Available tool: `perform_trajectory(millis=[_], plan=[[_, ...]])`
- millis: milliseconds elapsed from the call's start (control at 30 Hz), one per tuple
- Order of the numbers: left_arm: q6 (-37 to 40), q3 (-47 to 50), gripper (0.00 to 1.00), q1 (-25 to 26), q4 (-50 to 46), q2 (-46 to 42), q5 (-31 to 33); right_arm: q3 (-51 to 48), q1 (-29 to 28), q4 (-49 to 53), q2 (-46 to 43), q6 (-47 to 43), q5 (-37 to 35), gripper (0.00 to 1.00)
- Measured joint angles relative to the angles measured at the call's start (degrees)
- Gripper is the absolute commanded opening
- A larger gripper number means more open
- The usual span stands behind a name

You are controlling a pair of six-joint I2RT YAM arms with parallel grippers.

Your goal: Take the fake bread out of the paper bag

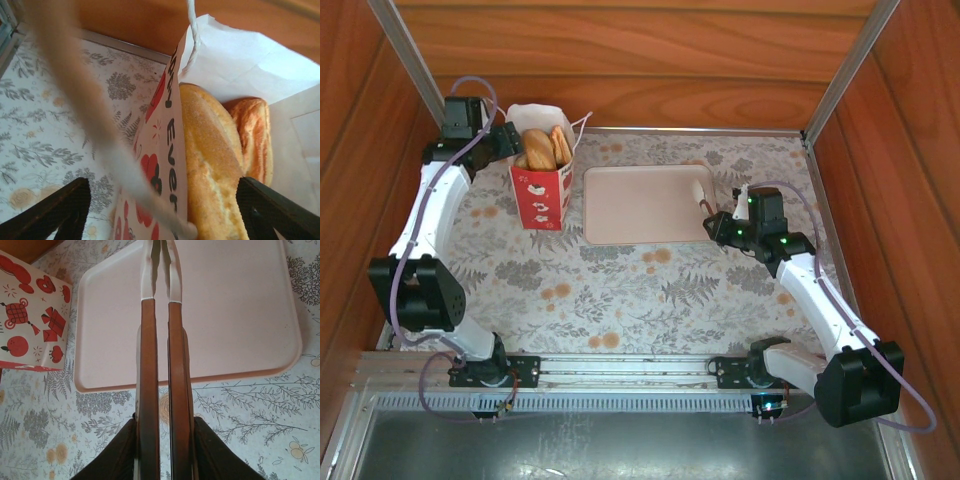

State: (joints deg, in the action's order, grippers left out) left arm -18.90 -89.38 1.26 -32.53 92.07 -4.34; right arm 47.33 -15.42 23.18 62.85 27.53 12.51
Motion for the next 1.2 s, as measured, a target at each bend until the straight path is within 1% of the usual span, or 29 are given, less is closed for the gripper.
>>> perform_trajectory(millis=[67, 167, 433, 533, 700, 800, 933, 1067, 1133, 1200], plan=[[0.1, -1.1, 0.73, 0.0, -0.4, 1.4, 0.0, 0.0, 0.0, -0.1, 0.0, 0.1, 0.0, 0.27], [0.5, -3.3, 0.67, 0.3, -1.0, 3.4, 0.0, 0.0, 0.0, -0.1, 0.0, 0.2, -0.2, 0.27], [1.2, -7.4, 0.6, 1.1, -3.3, 6.9, 1.3, 0.0, 0.0, -0.2, 0.3, 0.5, -1.0, 0.25], [1.5, -9.0, 0.5, 1.8, -3.6, 8.3, 2.0, 0.0, 0.0, -0.4, 0.3, 0.6, -1.7, 0.22], [2.4, -11.4, 0.39, 2.6, -4.6, 9.9, 3.5, 0.0, 0.0, -1.2, 0.3, 0.7, -2.0, 0.18], [2.8, -13.2, 0.33, 2.9, -4.9, 11.1, 4.5, 0.0, 0.0, -1.3, 0.3, 0.7, -2.0, 0.17], [3.8, -15.3, 0.18, 3.0, -6.1, 12.7, 6.2, 0.0, 0.0, -1.3, 0.3, 0.7, -2.0, 0.18], [4.8, -16.7, 0.09, 3.1, -7.2, 13.2, 7.9, 0.0, 0.0, -1.4, 0.5, 0.7, -1.9, 0.19], [5.4, -17.1, 0.01, 3.3, -7.6, 13.3, 8.8, 0.0, 0.0, -1.4, 0.7, 0.7, -1.8, 0.19], [6.1, -17.3, 0.0, 3.4, -8.1, 13.4, 9.5, 0.0, 0.0, -1.5, 0.8, 0.7, -1.7, 0.19]])
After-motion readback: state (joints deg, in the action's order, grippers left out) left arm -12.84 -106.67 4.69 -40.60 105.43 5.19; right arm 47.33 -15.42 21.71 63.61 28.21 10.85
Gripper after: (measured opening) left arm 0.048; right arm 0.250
